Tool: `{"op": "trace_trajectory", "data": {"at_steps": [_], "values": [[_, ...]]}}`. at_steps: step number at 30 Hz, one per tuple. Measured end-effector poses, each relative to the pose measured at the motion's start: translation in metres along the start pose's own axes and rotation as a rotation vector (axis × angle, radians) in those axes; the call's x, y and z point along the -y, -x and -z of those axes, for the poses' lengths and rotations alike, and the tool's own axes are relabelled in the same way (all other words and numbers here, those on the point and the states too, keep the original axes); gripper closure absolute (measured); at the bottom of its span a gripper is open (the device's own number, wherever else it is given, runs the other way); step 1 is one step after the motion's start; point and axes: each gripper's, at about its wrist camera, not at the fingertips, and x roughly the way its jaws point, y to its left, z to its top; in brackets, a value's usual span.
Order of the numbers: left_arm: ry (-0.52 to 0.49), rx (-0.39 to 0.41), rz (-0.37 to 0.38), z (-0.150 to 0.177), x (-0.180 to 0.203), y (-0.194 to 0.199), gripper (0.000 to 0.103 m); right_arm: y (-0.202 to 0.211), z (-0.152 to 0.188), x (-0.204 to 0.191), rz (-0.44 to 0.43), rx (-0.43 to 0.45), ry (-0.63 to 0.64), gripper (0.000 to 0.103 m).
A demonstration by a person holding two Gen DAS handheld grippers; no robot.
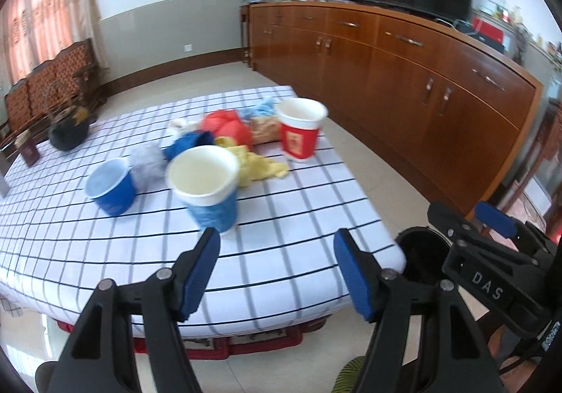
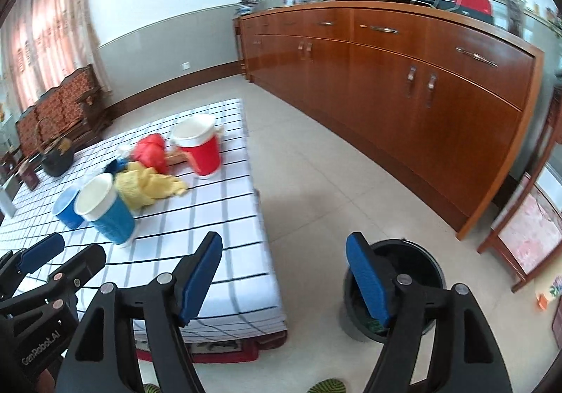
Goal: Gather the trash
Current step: 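Move both open tools back toward the cups on the table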
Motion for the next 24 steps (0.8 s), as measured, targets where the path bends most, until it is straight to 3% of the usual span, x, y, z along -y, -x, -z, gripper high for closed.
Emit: {"op": "trace_trajectory", "data": {"at_steps": [9, 24], "values": [[0.063, -0.009, -0.058, 0.004, -0.048, -0.001, 0.034, -0.011, -0.005, -0.054, -0.072, -0.005, 0.071, 0.028], [0.192, -0.044, -0.179, 0.009, -0.125, -0.018, 0.034, -0.035, -0.014, -0.109, -0.181, -0.021, 0.121, 0.025]]}}
